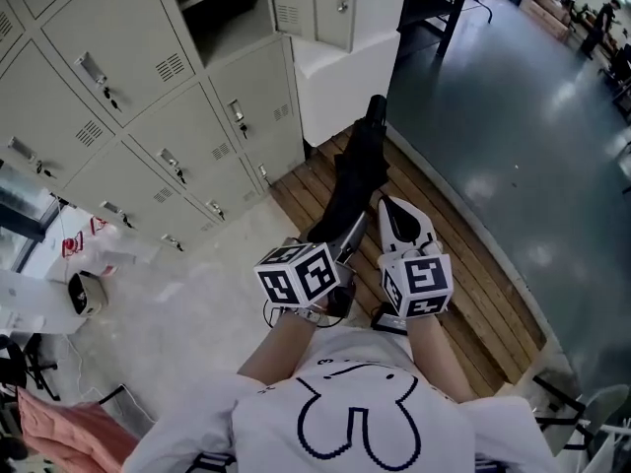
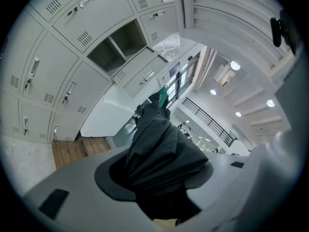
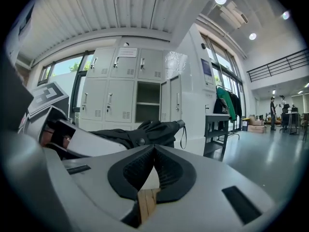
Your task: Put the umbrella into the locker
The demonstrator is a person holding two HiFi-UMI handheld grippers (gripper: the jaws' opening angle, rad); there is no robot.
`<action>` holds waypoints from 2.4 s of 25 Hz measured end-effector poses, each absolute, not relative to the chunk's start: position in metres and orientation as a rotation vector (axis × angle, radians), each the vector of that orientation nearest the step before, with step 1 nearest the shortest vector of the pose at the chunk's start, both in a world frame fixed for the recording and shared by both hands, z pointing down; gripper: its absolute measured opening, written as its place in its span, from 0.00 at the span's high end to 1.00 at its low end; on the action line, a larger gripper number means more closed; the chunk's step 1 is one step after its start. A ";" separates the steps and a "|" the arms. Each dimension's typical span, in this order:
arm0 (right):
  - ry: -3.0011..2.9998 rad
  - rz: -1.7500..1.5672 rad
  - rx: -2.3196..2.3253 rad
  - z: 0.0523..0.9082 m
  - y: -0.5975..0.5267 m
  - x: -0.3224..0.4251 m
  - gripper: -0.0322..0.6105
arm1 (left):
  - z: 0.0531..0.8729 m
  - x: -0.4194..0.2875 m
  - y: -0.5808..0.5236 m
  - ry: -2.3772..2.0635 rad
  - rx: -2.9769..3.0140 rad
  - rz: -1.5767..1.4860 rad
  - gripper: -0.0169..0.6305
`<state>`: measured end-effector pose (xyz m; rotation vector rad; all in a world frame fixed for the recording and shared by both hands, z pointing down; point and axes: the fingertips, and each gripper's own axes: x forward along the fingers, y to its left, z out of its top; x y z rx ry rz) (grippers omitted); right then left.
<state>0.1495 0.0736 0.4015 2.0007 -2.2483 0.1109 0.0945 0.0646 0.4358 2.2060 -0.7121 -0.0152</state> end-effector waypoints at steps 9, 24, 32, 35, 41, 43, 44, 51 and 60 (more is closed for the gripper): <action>-2.333 0.112 1.897 0.399 -0.007 0.107 0.93 | 0.428 0.054 -0.016 -0.811 2.187 -0.043 0.62; -2.413 0.118 1.818 0.397 -0.148 0.028 0.93 | 0.417 -0.033 -0.156 -0.929 2.174 -0.089 0.62; -2.441 0.125 1.772 0.398 -0.189 0.003 0.93 | 0.413 -0.064 -0.206 -1.017 2.155 -0.070 0.62; -2.451 0.131 1.761 0.399 -0.200 0.001 0.93 | 0.412 -0.067 -0.221 -1.048 2.147 -0.071 0.62; -2.464 0.124 1.760 0.395 -0.226 0.004 0.93 | 0.406 -0.069 -0.253 -1.113 2.128 -0.075 0.62; -2.472 0.127 1.755 0.396 -0.234 0.006 0.93 | 0.404 -0.070 -0.265 -1.142 2.121 -0.071 0.62; -2.477 0.129 1.750 0.396 -0.239 0.007 0.93 | 0.402 -0.070 -0.273 -1.156 2.120 -0.072 0.62; -2.512 0.113 1.711 0.390 -0.278 0.016 0.93 | 0.402 -0.061 -0.330 -1.225 2.092 -0.029 0.62; -2.538 0.116 1.734 0.386 -0.331 0.035 0.93 | 0.390 -0.045 -0.403 -1.270 2.092 -0.018 0.62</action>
